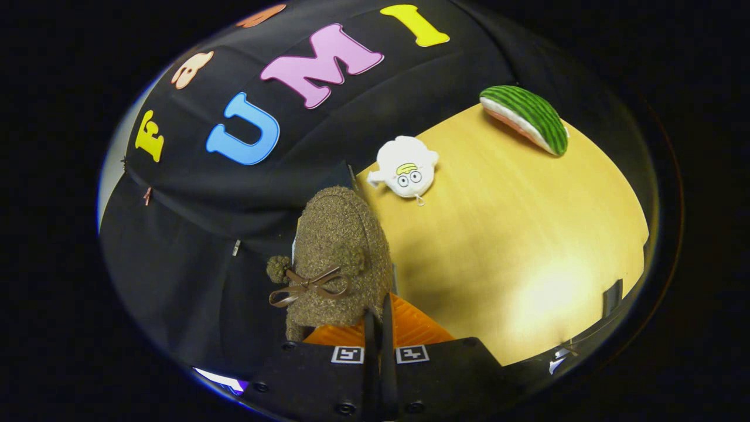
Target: Open the storage box then place both shoes into the box .Put the left shoe in first, then the right shoe, with the right side of both shoes facing outward in a uniform manner.
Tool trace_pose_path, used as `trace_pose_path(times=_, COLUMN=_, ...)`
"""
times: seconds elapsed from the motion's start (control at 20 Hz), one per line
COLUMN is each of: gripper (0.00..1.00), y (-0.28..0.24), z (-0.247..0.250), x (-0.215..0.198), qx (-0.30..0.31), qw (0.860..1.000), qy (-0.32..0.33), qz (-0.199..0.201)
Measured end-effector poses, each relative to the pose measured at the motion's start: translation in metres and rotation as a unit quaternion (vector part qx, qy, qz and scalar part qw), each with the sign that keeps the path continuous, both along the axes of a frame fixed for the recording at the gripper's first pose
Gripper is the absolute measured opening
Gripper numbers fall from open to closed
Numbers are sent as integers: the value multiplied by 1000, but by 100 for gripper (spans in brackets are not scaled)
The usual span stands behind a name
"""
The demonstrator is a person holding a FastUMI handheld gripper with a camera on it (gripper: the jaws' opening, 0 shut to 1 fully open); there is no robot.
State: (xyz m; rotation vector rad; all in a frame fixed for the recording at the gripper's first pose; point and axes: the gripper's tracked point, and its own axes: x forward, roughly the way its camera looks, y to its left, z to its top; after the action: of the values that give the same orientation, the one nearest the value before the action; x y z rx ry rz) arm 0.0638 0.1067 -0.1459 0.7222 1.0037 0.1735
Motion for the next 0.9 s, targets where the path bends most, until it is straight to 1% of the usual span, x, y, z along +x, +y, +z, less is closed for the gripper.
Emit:
trace_pose_path(times=0.1, gripper=5, y=39, z=-2, x=1, qx=3, qw=1000, qy=3, qz=20)
trace_pose_path(times=0.2, gripper=5, y=68, z=-12, x=1, qx=-10, qw=999, qy=7, qz=37)
trace_pose_path(times=0.35, gripper=5, y=99, z=-33, x=2, qx=-34, qw=998, qy=24, qz=40)
trace_pose_path(times=0.45, gripper=5, y=112, z=-44, x=3, qx=-42, qw=998, qy=37, qz=37)
trace_pose_path(times=0.55, gripper=5, y=121, z=-53, x=4, qx=-50, qw=997, qy=43, qz=47)
trace_pose_path(times=0.7, gripper=6, y=122, z=-69, x=1, qx=-74, qw=995, qy=55, qz=49)
trace_pose_path(times=0.75, gripper=7, y=125, z=-73, x=-1, qx=-72, qw=994, qy=59, qz=50)
trace_pose_path(times=0.8, gripper=9, y=131, z=-70, x=-3, qx=-56, qw=995, qy=63, qz=54)
trace_pose_path(times=0.9, gripper=45, y=150, z=-56, x=-12, qx=-3, qw=995, qy=66, qz=70)
